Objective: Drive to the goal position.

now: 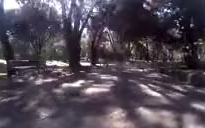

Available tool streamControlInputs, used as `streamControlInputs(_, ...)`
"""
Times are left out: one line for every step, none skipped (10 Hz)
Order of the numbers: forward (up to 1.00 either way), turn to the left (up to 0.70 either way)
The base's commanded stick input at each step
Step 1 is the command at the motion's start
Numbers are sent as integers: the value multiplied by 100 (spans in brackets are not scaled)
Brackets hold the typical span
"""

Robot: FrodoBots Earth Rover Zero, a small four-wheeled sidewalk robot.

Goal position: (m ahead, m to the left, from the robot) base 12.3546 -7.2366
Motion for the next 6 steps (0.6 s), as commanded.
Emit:
streamControlInputs(85, 0)
streamControlInputs(85, -5)
streamControlInputs(85, -17)
streamControlInputs(85, -29)
streamControlInputs(85, -19)
streamControlInputs(85, 0)
